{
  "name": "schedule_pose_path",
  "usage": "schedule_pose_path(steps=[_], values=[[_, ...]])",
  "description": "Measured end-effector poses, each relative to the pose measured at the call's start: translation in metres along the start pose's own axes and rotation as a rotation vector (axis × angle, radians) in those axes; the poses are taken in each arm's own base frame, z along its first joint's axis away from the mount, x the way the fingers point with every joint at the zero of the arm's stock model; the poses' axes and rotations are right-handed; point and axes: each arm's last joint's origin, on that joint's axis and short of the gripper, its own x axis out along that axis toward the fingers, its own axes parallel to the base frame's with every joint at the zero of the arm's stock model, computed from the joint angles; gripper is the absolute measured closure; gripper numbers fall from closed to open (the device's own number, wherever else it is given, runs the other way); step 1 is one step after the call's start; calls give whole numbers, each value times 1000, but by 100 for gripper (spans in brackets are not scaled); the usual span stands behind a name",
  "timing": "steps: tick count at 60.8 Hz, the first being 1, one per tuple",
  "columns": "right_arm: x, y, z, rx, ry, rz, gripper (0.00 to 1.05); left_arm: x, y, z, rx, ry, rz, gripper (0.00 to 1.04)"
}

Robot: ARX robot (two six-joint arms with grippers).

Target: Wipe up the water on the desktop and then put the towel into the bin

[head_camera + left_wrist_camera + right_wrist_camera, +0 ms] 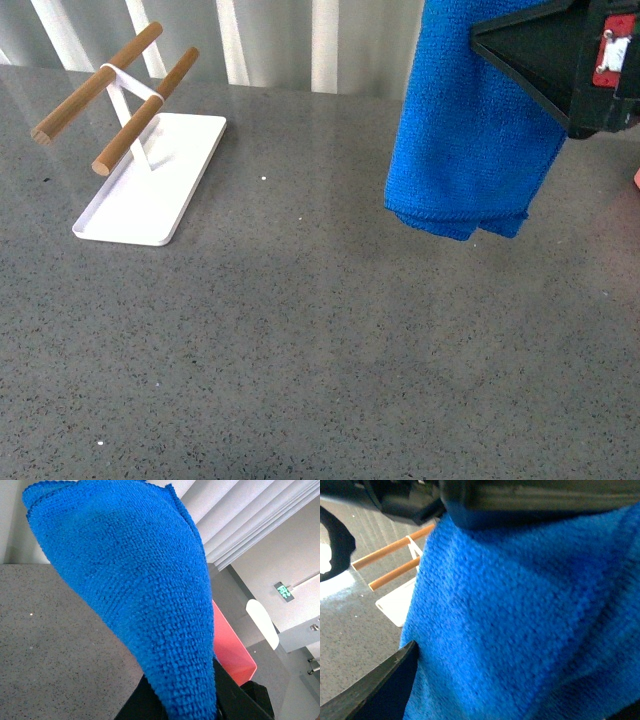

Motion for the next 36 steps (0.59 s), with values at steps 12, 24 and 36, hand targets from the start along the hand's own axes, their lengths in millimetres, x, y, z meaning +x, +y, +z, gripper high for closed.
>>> schedule_pose_path(steps=[12,24,36], values=[[3,5,3,2,-12,18,40,-1,0,0,-1,2,2,98],[3,5,3,-3,-10,21,68,-2,1,2,-2,0,6,98],[-2,0,4,-7,-14,20,96,-3,1,2,-3,1,10,98]])
